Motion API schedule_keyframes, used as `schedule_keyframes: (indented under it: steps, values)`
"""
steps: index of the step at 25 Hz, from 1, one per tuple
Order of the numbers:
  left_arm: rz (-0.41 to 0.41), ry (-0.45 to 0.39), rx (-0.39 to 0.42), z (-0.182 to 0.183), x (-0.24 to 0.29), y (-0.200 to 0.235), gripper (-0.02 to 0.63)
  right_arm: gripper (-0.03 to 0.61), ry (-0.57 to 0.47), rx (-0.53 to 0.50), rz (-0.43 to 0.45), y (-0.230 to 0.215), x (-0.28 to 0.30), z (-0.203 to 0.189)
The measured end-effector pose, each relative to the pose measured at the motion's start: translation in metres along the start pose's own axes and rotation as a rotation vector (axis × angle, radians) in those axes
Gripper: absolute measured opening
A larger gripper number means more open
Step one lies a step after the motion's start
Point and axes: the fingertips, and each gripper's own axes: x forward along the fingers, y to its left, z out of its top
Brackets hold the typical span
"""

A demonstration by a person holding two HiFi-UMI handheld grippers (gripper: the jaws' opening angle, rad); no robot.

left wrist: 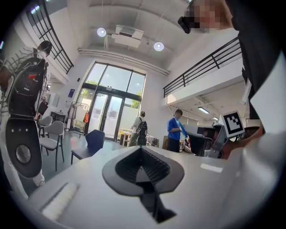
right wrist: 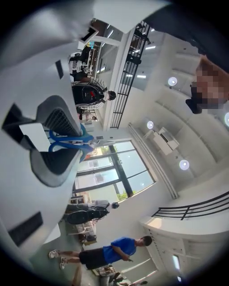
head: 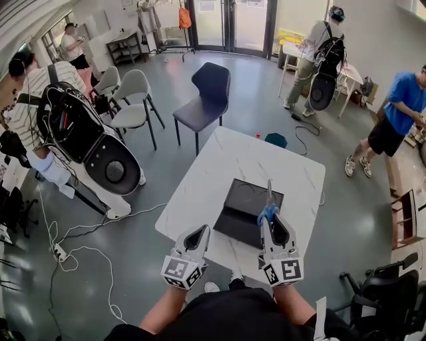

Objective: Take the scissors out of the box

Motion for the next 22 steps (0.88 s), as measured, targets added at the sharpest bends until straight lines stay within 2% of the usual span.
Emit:
schedule_keyframes:
  steps: [4, 12, 16, 22]
  values:
    - [-0.005, -0.002, 0.000, 0.004, 0.001, -0.003, 0.005, 0.084, 0.008, -0.018, 0.014, -0.004, -0.002, -0.001]
    - [0.000, -0.008, 0.020, 0.007, -0.006, -0.005, 0.005, 0.084, -0.013, -0.139, 0.005, 0.008, -0.006, 0.009]
    - [0.000, 0.006, 0.089, 0.004, -0.004, -0.008, 0.005, 0.084, -0.018, -0.142, 0.005, 0.009, -0.006, 0.010]
    - [-0.005, 0.023, 0.091, -0.004, -0.001, -0.005, 0.005, 0.084, -0.031, -0.136, 0.008, 0.008, -0.002, 0.008]
